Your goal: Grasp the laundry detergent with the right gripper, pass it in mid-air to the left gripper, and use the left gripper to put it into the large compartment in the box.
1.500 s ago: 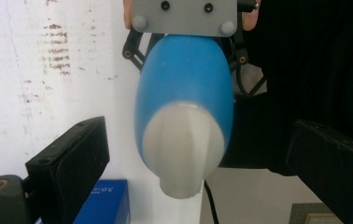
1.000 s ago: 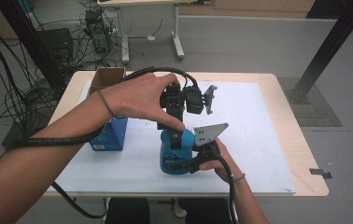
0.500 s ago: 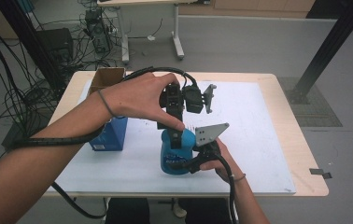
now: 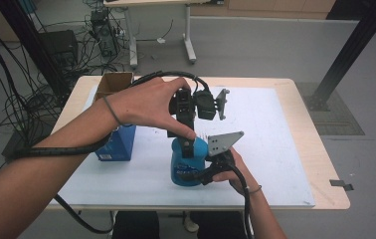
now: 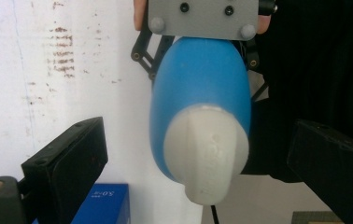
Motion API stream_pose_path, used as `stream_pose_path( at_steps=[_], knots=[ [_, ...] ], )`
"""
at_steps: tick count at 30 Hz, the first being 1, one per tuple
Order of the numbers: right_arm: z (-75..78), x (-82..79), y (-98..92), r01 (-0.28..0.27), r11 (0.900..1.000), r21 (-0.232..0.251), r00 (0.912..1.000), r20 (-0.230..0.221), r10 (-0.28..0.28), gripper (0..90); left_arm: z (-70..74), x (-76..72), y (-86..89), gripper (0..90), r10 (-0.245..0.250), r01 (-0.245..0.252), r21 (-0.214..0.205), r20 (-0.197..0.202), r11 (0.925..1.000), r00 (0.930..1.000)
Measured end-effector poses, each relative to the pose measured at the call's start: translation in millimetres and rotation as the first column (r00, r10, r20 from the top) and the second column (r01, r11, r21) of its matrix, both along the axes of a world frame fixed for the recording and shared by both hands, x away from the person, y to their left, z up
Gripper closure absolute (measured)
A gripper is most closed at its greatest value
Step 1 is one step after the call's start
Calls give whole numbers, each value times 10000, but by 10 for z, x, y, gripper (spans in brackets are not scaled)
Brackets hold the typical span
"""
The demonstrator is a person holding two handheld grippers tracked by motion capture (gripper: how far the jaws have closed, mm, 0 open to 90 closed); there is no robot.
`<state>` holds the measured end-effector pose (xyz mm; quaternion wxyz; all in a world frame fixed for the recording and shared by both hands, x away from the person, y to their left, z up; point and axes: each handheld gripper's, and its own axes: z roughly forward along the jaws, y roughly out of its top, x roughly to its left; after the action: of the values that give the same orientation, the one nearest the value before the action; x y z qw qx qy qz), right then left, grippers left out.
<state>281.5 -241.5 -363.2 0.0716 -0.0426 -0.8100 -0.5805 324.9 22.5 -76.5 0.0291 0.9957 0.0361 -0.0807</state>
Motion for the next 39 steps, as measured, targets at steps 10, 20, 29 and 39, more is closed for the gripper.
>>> stream_pose_path(
  at_steps=[10,20,29,39],
  knots=[
    [8,-5,-3,21,10000,-5,10000,-2,-21,424,2,-6,13,55,16,-16,-65,36,10000,10000],
    [9,-6,-6,66,10000,10,10000,35,-66,424,-14,-11,-4,54,4,-4,-26,26,10000,10000],
    [3,0,4,48,10000,5,10000,-20,-48,424,-13,0,3,54,14,-14,-33,37,10000,10000],
    [12,0,-8,80,10000,-5,10000,-20,-80,425,-18,0,-7,55,-6,6,-42,8,10000,10000]
  ],
)
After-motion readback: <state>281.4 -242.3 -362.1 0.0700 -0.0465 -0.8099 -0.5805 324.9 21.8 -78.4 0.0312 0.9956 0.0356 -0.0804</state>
